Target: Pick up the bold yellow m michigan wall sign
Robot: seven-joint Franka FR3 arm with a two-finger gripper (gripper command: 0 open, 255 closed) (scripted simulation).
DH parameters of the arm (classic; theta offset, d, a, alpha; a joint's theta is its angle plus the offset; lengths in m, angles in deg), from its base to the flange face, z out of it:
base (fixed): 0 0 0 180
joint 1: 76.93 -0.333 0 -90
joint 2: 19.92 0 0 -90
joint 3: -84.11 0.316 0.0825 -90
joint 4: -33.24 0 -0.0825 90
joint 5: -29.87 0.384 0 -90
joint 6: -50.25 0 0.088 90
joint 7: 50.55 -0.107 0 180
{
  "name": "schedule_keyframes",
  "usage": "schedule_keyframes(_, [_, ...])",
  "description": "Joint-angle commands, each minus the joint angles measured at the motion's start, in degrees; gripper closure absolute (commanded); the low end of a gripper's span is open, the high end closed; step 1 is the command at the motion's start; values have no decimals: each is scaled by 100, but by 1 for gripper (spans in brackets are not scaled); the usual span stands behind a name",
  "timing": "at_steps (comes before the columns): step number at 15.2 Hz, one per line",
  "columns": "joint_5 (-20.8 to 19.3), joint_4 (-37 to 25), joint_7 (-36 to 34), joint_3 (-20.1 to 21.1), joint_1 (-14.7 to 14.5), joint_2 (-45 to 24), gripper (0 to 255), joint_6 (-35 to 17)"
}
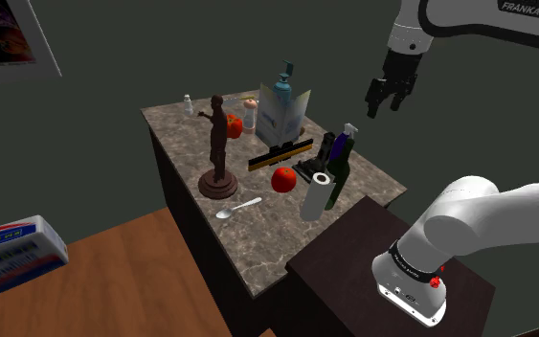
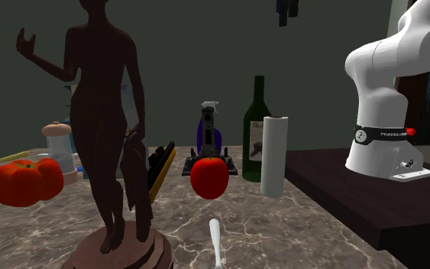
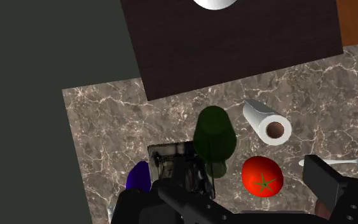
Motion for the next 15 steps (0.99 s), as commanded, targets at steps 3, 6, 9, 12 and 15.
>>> schedule_keyframes(3, [137, 171, -477, 146, 66, -191, 0, -375])
schedule_keyframes(6, [318, 354, -1171, 359, 167, -556, 0, -951])
schedule_keyframes(9, [462, 447, -1846, 554, 264, -1005, 0, -1531])
schedule_keyframes(12, [561, 451, -2507, 726, 360, -1527, 0, -2099])
schedule_keyframes(15, [612, 368, -3156, 877, 464, -2105, 0, -2640])
